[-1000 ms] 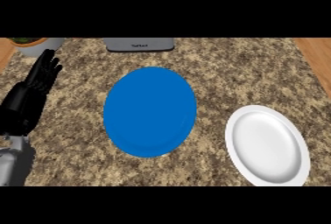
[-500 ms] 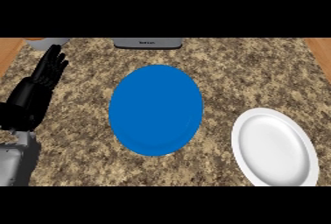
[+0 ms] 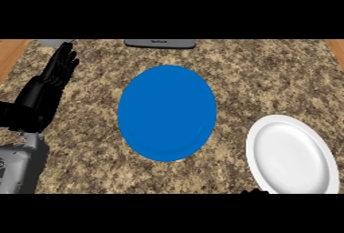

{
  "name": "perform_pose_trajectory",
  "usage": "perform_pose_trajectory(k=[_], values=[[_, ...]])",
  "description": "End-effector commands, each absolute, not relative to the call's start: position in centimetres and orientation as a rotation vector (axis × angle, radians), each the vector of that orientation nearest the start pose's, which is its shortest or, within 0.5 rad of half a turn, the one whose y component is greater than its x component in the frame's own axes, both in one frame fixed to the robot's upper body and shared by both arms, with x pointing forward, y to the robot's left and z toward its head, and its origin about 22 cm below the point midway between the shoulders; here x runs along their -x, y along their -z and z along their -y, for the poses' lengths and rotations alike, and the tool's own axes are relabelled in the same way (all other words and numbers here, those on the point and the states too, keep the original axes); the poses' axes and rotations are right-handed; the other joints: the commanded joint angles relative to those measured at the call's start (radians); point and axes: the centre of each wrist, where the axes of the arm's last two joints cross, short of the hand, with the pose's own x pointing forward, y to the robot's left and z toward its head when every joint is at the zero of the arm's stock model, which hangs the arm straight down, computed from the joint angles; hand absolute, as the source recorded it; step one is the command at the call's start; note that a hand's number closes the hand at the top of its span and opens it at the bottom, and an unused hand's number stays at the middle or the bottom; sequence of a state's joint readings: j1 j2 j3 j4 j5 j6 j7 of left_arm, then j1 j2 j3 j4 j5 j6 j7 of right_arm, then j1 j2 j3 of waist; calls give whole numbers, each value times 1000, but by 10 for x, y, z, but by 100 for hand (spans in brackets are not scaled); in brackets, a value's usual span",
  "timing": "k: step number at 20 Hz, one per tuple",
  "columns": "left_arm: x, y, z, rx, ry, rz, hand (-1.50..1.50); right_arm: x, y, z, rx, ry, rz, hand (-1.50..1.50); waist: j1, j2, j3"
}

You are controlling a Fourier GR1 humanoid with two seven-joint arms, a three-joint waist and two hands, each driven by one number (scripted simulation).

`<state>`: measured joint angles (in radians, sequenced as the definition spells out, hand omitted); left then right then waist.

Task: Pick the cupcake from the plate and place it in the plate

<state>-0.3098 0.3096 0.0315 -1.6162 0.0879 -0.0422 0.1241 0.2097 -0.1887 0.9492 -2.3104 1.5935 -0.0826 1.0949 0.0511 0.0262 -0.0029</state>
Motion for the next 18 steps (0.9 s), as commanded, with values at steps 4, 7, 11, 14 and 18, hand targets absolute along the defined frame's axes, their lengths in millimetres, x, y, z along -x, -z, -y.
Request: perform_pose_trajectory(k=[4,7,11,14,18], values=[[-307,-118,-261,-70,293,1787,0,-140,-121,87,1096,-303,1307,150,26,12,1],[-307,-120,-257,-82,297,1812,0,-158,-107,89,1134,-343,1241,150,35,14,1],[-309,-119,-260,-74,301,1794,0,-192,-104,84,1148,-357,1218,150,48,10,1],[-312,-116,-255,-71,303,1792,0,-224,-94,82,1112,-306,1184,150,40,11,4],[-315,-118,-254,-75,300,1792,0,-261,-88,78,1074,-256,1144,-150,49,7,5]])
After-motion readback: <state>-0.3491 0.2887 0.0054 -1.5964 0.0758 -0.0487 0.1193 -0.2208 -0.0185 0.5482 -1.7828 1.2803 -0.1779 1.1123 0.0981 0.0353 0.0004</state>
